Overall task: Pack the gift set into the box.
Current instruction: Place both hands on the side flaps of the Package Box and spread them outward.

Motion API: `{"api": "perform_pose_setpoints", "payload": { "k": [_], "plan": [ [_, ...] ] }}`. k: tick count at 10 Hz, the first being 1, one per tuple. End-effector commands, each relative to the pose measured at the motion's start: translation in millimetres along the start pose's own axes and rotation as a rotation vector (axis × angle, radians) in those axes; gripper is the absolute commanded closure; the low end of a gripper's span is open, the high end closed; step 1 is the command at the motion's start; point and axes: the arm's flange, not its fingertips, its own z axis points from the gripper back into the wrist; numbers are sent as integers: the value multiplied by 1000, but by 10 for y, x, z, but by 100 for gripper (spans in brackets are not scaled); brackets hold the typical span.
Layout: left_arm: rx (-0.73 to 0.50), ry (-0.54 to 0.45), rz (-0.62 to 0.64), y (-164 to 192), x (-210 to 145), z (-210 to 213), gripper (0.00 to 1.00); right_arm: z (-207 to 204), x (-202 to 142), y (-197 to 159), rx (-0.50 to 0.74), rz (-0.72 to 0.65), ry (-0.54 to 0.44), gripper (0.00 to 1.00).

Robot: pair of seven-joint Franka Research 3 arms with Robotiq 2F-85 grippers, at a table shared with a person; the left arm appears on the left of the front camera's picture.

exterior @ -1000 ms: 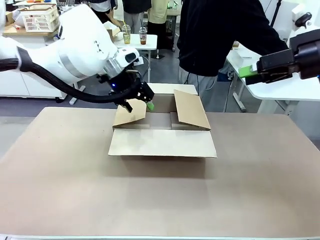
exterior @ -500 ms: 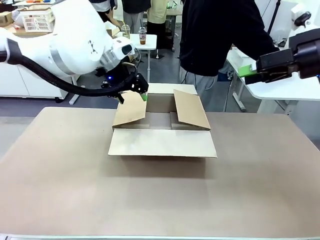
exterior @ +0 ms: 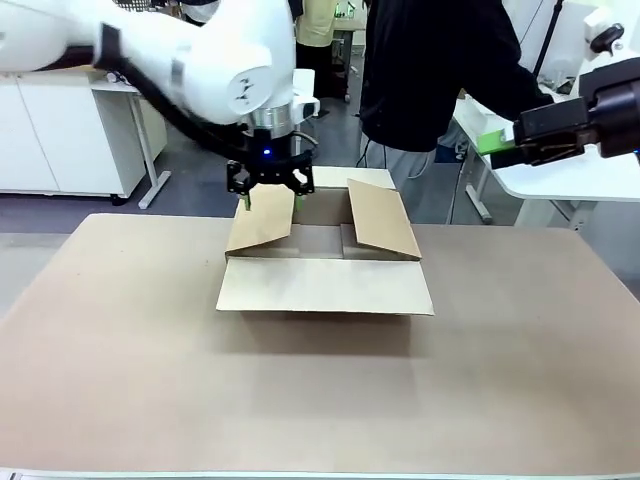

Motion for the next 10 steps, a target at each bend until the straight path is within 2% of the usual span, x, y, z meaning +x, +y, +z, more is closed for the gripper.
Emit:
{"api": "perform_pose_setpoints", "payload": {
  "k": [1,4,10],
  "plan": [
    [-52,47,-15,13,330,7,0,-27,25,-17,21,22,-19,0],
    [-1,50,-10,17,391,-154,0,-27,25,-17,21,22,-19,0],
    [265,65,-45,-25,350,-279,0,-27,25,-17,21,22,-19,0]
  ]
}}
